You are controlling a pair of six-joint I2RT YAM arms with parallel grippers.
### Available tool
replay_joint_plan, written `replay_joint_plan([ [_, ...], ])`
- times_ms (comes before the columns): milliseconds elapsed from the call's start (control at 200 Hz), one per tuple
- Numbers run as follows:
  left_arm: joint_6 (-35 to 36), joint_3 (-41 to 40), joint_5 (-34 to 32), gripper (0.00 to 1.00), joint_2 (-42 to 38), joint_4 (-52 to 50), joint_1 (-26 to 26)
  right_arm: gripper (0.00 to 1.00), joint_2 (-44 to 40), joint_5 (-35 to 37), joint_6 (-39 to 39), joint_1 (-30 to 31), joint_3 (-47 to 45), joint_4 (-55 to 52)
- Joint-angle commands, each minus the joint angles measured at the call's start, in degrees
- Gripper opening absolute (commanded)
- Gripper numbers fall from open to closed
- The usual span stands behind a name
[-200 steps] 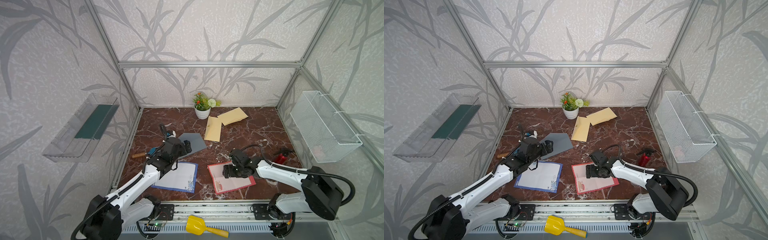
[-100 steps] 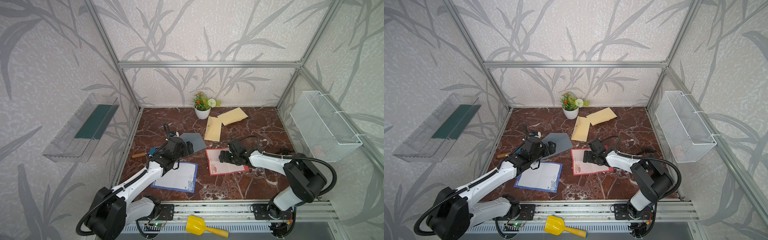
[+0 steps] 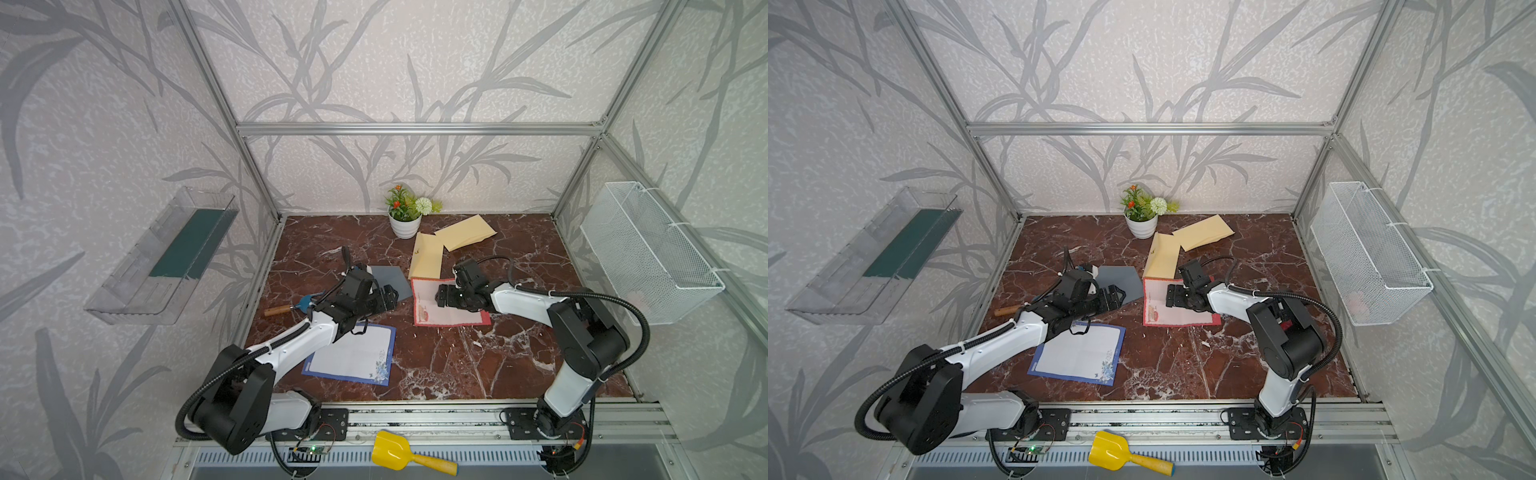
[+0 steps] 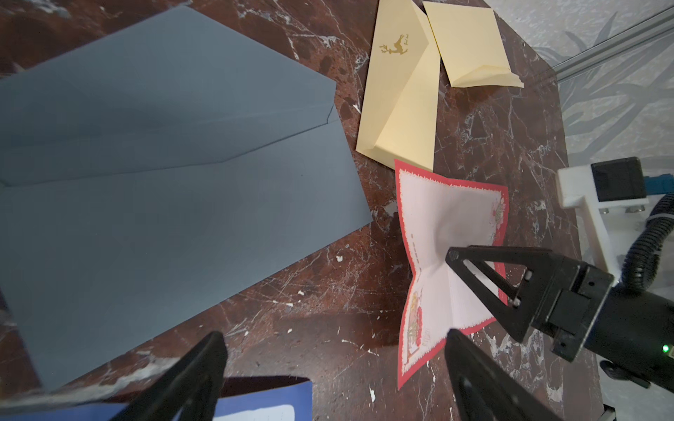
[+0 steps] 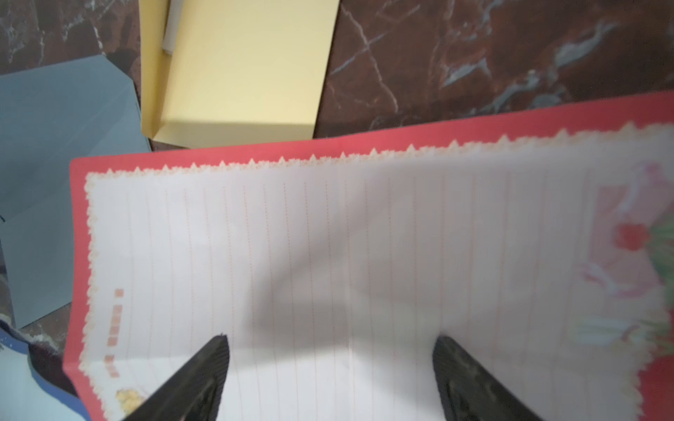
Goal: Fold the letter paper in half and place it into the envelope
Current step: Move the letter paper to the center of the board, then fold the letter paper at the center of the board.
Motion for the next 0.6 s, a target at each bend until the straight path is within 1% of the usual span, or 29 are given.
replay_joint_plan([
  [0,0.6,3.7,4.9,0.9,3.3,3.3,-0.2,0.88,-6.0,-1.3,-3.5,-0.5,0.8,-5.4],
  [150,1.0,6.4,7.5,0.88,7.8,4.9,-1.7,0.88,-10.6,-3.6,-4.9,-2.9,-0.7,-8.4],
  [355,1.6,8.8,8.4,0.85,13.2,5.6,-3.6,0.88,-15.9,-6.1,-6.1,-7.1,-6.1,-11.2],
  [455,1.8,9.5,8.9,0.84,15.8,6.3,-3.8,0.88,-17.8,-7.5,-6.2,-9.0,-8.8,-11.1],
  [595,2.9,11.6,8.9,0.82,18.9,5.5,-3.8,0.88,-18.3,-8.1,-6.2,-9.7,-10.9,-10.7],
])
